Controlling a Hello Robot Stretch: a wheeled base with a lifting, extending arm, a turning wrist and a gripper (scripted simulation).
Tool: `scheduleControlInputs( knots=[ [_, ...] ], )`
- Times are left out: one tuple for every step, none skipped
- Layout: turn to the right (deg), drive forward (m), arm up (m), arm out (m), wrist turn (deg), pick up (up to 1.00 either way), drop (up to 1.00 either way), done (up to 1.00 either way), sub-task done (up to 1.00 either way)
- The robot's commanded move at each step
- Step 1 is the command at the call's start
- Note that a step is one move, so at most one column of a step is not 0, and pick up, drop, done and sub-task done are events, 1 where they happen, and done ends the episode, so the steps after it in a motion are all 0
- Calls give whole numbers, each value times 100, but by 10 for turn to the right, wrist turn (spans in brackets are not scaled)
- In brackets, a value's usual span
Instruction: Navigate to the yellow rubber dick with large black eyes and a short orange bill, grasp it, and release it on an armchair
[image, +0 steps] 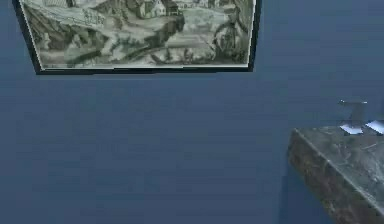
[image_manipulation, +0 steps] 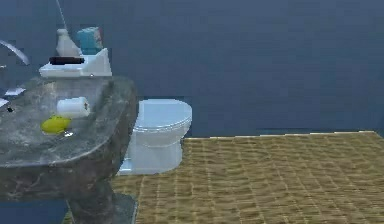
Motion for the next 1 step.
scheduleControlInputs(
  knots=[
    [-300, 0, 0, 0, 0, 0, 0, 0, 0]
  ],
)
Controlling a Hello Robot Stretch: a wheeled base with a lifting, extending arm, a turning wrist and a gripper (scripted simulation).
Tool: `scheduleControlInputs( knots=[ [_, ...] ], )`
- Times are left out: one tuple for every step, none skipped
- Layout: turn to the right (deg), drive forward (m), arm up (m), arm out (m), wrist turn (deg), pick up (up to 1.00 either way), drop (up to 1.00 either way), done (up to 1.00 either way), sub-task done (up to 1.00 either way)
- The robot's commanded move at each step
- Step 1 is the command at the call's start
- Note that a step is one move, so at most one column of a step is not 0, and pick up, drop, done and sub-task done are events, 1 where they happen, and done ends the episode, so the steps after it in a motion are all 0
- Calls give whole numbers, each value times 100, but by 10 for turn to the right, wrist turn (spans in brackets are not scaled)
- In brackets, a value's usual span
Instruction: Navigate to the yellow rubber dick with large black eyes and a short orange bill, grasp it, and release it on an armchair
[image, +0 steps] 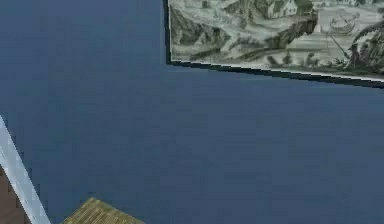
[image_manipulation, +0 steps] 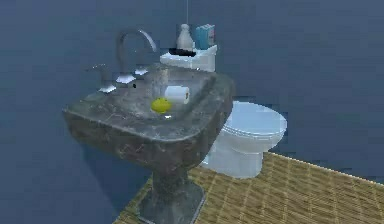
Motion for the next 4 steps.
scheduleControlInputs(
  knots=[
    [450, 0, 0, 0, 0, 0, 0, 0, 0],
    [450, 0, 0, 0, 0, 0, 0, 0, 0],
    [270, 0, 0, 0, 0, 0, 0, 0, 0],
    [0, 40, 0, 0, 0, 0, 0, 0, 0]
  ],
)
